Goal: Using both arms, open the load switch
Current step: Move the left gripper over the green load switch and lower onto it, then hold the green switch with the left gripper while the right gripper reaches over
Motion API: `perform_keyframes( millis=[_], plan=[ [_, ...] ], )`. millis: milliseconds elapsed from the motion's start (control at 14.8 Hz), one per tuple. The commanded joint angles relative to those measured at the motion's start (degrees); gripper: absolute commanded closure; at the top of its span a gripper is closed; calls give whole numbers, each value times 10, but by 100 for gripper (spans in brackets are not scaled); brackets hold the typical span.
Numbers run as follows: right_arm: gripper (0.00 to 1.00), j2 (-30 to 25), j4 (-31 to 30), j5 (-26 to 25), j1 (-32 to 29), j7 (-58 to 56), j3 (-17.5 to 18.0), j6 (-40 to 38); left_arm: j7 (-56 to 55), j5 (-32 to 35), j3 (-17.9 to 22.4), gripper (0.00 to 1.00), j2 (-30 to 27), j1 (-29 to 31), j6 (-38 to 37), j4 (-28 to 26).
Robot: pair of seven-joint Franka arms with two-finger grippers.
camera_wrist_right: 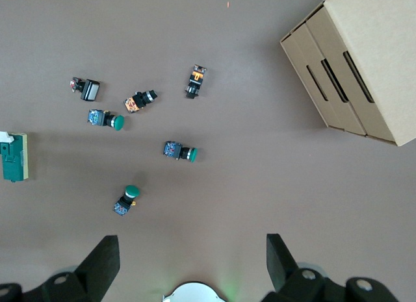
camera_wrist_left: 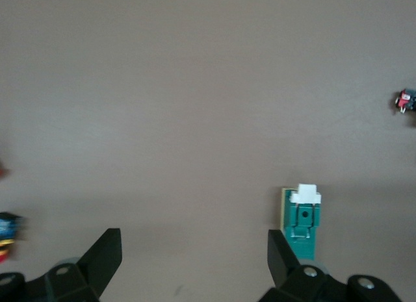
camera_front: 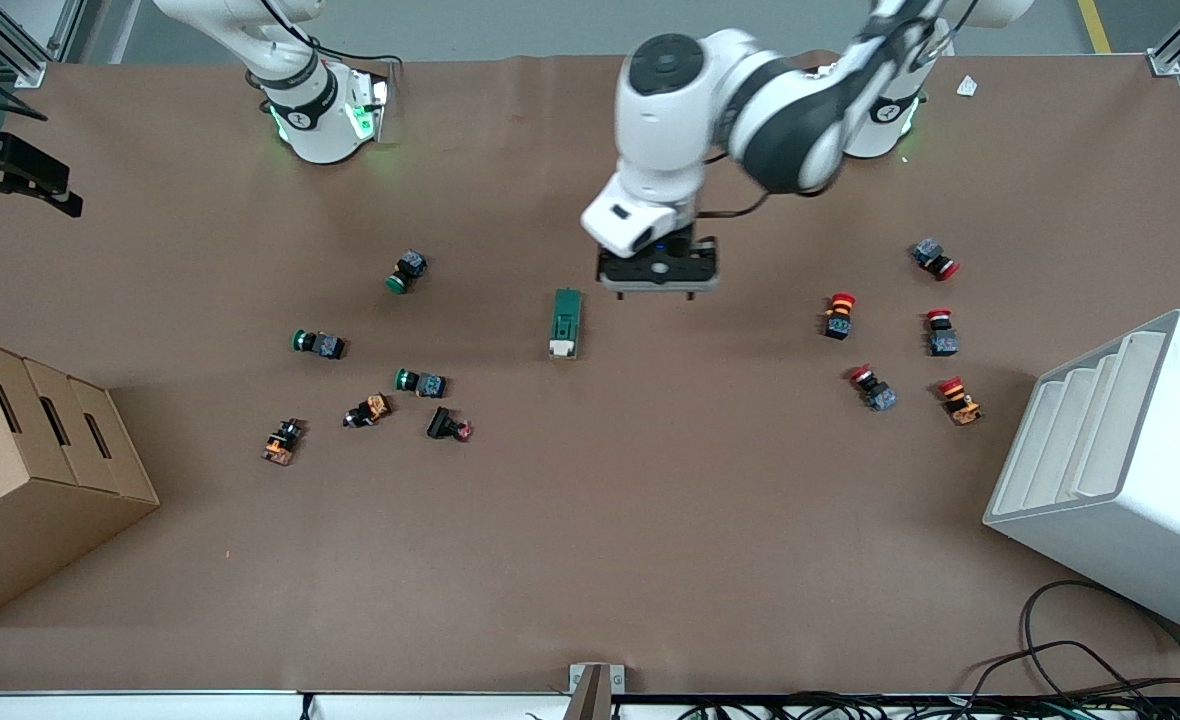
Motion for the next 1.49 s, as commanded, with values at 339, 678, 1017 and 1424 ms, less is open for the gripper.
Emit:
perform_keyframes(
  millis=[339,678,1017,1424],
  plan=[
    [0,49,0,-10,-2,-6,-1,20,-289,233,2,4,107,-106,108,-30],
    [0,124,-5,-1,15,10,-1,66,-528,455,2,5,182,-157,109,-31],
    [0,182,-6,40,67,231,4,103,-691,631,2,5,225,-186,94,-33],
    [0,244,-6,79,169,470,4,159,-773,738,3,5,251,-208,16,-35]
  ],
)
